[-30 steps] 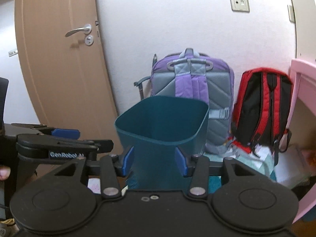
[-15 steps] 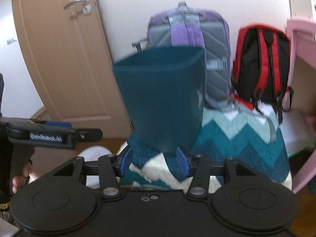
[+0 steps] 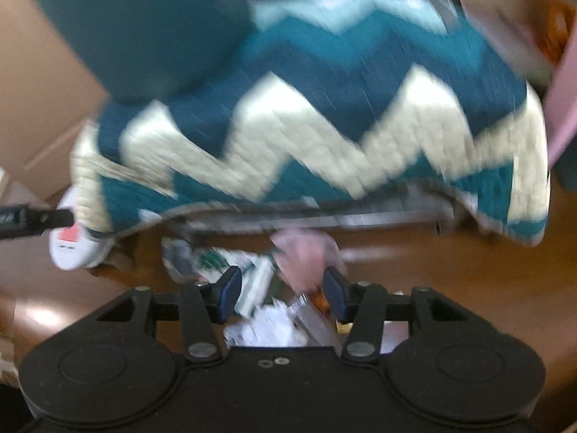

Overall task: Collect trash
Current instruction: 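Lower both grippers back toward the trash on the floor, then grasp the white tissue with the left gripper while the right grasps the yellow-labelled bottle, then carry the tissue and bottle up over the teal wastebasket with both grippers, then open both grippers to drop the tissue and bottle into the wastebasket, then lower both grippers back toward the remaining trash on the floor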

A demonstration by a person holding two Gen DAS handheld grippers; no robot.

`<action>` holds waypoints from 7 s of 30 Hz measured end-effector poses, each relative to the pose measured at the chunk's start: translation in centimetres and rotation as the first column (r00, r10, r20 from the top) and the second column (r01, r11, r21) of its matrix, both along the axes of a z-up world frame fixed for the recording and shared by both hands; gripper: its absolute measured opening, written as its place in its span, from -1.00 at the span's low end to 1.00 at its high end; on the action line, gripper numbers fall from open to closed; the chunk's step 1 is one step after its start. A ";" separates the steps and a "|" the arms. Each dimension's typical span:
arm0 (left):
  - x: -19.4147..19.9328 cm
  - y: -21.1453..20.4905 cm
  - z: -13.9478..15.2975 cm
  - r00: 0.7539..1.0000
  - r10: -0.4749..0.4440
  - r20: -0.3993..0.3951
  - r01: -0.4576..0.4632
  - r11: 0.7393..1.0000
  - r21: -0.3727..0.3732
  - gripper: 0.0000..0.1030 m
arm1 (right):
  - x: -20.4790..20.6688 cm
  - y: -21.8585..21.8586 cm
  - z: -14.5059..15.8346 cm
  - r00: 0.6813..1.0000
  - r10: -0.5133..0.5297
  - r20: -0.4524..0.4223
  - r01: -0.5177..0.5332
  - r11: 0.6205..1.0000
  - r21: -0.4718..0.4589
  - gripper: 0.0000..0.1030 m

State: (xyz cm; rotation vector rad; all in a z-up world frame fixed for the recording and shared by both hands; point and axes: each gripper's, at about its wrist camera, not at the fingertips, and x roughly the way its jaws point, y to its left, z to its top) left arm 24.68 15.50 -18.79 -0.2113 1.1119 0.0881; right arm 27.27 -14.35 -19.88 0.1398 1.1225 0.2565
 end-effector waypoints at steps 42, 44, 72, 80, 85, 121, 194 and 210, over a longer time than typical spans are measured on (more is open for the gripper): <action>-0.1 -17.4 -30.4 0.666 -0.675 -0.317 0.697 0.714 -0.058 0.75 | 8.4 -8.4 -33.0 0.632 -0.624 -0.460 0.653 0.748 -0.118 0.12; 0.2 -17.5 -30.9 0.670 -0.667 -0.326 0.689 0.722 -0.061 0.52 | 8.8 -8.1 -33.5 0.642 -0.613 -0.460 0.634 0.762 -0.129 0.12; 2.6 -11.7 -27.1 0.792 -0.513 -0.330 0.467 0.858 -0.214 -0.91 | 7.7 -5.4 -25.6 0.856 -0.406 -0.320 0.367 0.913 -0.177 0.04; 2.6 -9.6 -17.4 0.840 -0.484 -0.245 0.446 0.873 -0.195 -0.91 | 5.5 -3.5 -15.3 0.934 -0.284 -0.216 0.269 0.958 -0.096 0.04; 1.8 -8.8 -10.7 0.867 -0.464 -0.182 0.436 0.883 -0.174 -0.91 | 3.4 -2.2 -7.4 0.984 -0.137 -0.111 0.131 0.990 -0.055 0.04; -2.5 -3.0 29.4 0.836 -0.190 0.514 0.182 0.981 0.067 -0.91 | -2.0 4.6 33.7 0.727 0.225 0.649 -0.175 0.974 -0.141 0.04; 2.4 -6.0 31.1 0.899 -0.202 0.388 0.164 0.978 0.128 0.20 | 0.1 5.8 32.9 0.772 0.252 0.583 -0.287 0.957 -0.034 0.00; -4.5 -5.2 21.4 0.948 -0.171 0.269 0.177 0.984 0.001 0.65 | -4.5 3.2 23.3 0.843 0.277 0.461 -0.325 0.945 0.026 0.02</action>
